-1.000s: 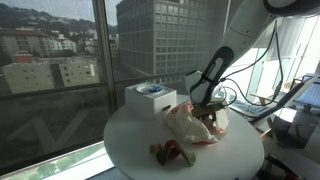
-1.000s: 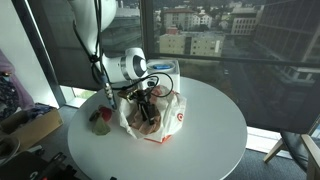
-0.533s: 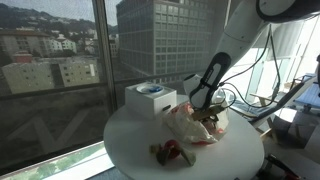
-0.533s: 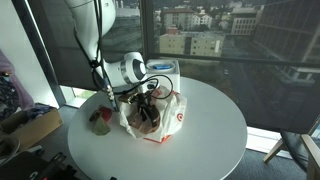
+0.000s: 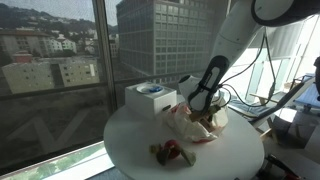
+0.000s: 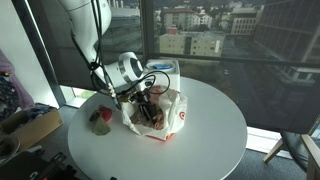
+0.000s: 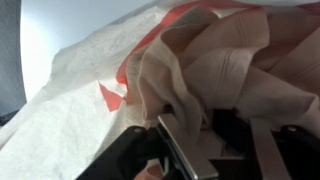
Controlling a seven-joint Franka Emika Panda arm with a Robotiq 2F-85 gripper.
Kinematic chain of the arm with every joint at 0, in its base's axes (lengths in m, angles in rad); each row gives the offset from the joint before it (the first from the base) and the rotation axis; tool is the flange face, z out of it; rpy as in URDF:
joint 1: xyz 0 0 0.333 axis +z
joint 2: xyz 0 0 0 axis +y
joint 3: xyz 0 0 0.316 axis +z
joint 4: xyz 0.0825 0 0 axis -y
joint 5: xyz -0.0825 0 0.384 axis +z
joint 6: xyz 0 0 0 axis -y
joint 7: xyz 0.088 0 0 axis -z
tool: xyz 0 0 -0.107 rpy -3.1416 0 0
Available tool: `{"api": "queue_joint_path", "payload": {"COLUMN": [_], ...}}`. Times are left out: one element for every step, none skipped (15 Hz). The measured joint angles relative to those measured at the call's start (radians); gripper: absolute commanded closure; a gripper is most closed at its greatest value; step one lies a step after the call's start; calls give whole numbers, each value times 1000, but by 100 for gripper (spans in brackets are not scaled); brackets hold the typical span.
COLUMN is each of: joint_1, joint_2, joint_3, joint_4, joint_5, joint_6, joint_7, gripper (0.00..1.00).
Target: Remove the items from the plastic bag and put them on the table
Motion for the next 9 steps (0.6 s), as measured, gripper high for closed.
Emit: {"api": "queue_joint_path", "payload": {"joint_1": [10, 18, 21, 21, 21, 21, 21, 21, 23], "joint_2": [0, 0, 0, 0, 0, -2, -7, -15, -27], "joint_3": [-6, -12, -14, -15, -15, -15, -13, -10, -5], "joint_4": [1, 1, 1, 1, 2, 4, 9, 17, 29], "joint_5": [-11, -23, -24, -24, -24, -24, -24, -24, -24], "joint_6": [-5, -12, -21, -31, -43, -61, -90, -131, -189], "joint_7": [13, 27, 39, 47, 52, 55, 56, 54, 49], "gripper": [92, 97, 100, 100, 100, 97, 97, 97, 97]}}
